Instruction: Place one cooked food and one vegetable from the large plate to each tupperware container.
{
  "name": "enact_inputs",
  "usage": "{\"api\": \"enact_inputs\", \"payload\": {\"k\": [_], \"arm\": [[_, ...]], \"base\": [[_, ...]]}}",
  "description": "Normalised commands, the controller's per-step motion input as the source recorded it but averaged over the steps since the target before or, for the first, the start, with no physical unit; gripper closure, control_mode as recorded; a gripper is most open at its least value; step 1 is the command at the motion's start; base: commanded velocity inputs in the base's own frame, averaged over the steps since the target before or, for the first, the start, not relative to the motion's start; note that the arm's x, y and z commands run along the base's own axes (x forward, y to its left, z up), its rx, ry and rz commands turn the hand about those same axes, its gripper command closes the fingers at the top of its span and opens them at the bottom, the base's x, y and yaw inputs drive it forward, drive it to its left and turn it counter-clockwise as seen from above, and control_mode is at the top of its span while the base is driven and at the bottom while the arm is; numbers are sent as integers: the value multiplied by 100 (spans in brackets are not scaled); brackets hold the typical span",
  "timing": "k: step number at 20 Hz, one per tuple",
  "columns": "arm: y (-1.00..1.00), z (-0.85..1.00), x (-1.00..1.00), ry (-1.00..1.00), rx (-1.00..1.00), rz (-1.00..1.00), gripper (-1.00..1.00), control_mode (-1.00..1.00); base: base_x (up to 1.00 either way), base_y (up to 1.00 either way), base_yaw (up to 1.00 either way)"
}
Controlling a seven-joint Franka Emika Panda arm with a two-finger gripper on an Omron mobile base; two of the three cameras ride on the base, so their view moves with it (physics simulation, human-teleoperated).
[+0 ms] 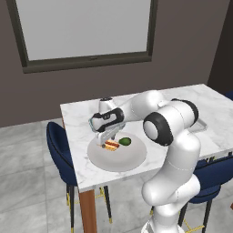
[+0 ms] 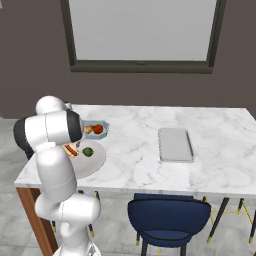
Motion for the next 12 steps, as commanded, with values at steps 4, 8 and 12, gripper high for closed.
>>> {"api": "enact_inputs", "payload": {"k": [4,8,12], "arm": [[0,-18,0,0,0,0,-100,-100],[0,-26,0,0,-1,0,-100,-100],[0,-26,0,0,-3,0,-100,-100]], "base": [[0,0,0],[0,0,0],[0,0,0]]}}
